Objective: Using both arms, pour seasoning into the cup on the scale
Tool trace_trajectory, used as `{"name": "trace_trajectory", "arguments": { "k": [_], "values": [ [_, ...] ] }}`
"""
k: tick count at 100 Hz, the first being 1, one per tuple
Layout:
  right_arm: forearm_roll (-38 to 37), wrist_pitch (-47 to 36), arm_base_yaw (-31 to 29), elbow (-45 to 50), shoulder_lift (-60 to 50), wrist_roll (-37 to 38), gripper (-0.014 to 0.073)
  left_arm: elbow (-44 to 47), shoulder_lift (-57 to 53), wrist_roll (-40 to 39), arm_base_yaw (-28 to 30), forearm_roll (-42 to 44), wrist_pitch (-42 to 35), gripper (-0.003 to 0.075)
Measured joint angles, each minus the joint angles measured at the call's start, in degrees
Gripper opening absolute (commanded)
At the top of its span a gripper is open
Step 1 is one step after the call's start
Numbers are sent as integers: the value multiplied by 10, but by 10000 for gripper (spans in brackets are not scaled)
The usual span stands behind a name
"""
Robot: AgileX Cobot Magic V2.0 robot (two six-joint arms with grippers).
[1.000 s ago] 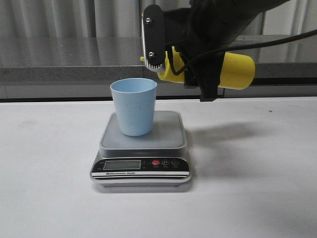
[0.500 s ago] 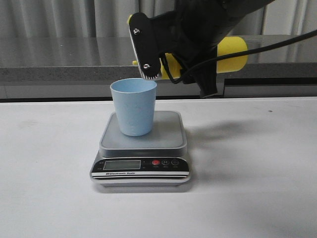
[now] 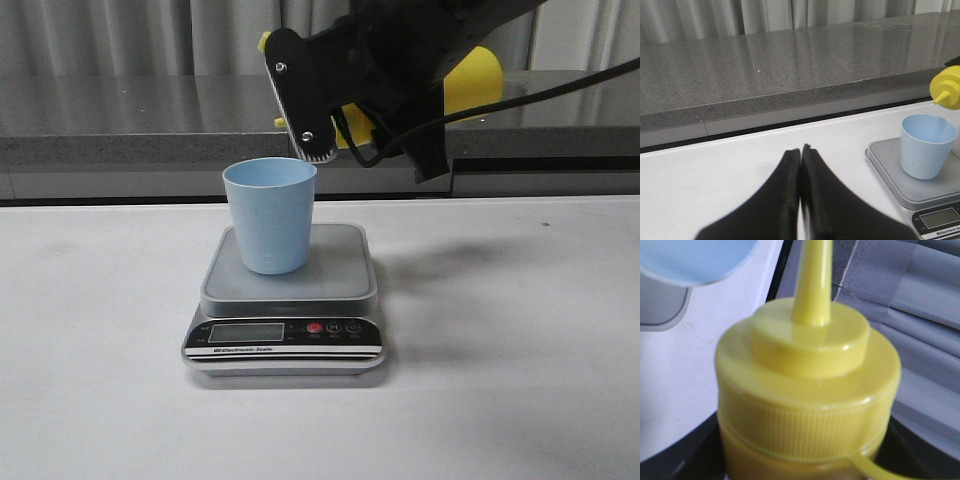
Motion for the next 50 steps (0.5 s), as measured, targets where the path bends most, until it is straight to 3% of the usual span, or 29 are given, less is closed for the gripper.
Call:
{"name": "trace_trajectory", "arguments": {
  "k": [27, 50],
  "values": [
    [98, 1, 0, 0, 0, 64, 287, 0, 0, 0, 0, 0, 0, -20],
    [175, 37, 0, 0, 0, 228, 287, 0, 0, 0, 0, 0, 0, -20]
  ]
}}
